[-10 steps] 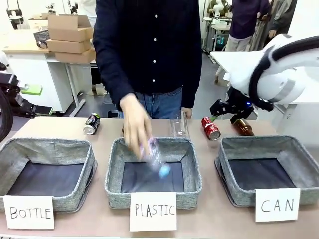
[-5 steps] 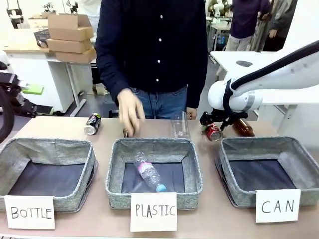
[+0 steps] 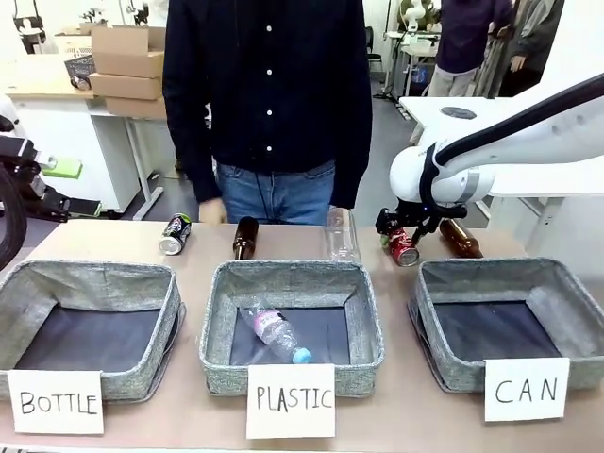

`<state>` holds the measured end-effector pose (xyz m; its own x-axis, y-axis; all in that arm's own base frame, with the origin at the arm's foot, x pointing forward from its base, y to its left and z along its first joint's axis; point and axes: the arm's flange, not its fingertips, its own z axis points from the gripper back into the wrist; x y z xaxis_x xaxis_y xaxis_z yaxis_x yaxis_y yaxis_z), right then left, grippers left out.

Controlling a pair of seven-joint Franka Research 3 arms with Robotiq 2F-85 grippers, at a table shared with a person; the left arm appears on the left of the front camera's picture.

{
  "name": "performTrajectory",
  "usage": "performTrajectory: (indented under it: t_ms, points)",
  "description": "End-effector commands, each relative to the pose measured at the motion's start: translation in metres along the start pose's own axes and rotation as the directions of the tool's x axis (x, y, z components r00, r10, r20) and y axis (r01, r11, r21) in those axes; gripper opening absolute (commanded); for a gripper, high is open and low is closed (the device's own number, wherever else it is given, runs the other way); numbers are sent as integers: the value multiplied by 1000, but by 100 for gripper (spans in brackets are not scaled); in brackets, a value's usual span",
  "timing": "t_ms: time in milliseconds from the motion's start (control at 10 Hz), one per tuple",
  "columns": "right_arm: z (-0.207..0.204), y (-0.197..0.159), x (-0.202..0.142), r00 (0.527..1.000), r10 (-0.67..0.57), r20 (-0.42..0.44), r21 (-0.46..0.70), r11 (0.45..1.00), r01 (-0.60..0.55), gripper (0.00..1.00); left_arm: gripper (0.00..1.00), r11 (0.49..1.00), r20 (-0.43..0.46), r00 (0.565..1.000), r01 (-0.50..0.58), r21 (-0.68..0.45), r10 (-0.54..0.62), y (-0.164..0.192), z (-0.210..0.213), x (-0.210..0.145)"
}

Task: Sort the can waste into the basket.
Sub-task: Pick up the can waste from the table and place it in the right Fabric basket.

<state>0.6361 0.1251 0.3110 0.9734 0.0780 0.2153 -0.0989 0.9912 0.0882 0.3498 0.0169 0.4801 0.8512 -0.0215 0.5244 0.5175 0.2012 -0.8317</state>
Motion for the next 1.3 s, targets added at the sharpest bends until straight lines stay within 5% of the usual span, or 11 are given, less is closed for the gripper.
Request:
performTrajectory:
  t_ms: [0,100,200,300,400,800,1200]
  points:
    - [1,7,-4,1000,-6,-6,-59,998,5,0,100,999,20,1000,23,-22,-22,-1,-2,2]
    - [-1,8,-4,1000,2,-10,-64,998,-3,36,100,999,20,1000,23,-22,-22,-1,-2,2]
    - [-3,9,-3,1000,3,-17,-72,997,-4,0,100,999,20,1000,23,-22,-22,-1,-2,2]
    - [-3,8,-3,1000,0,-22,-79,997,-2,13,100,999,20,1000,23,-22,-22,-1,-2,2]
    - [-4,8,-3,1000,2,-28,-69,998,-4,0,100,999,20,1000,23,-22,-22,-1,-2,2]
    - [13,7,-9,999,27,-17,-28,999,-27,0,100,999,20,1000,23,-22,-22,-1,-2,2]
    - [159,0,-101,971,223,-83,217,955,-201,0,100,999,20,1000,23,-22,-22,-1,-2,2]
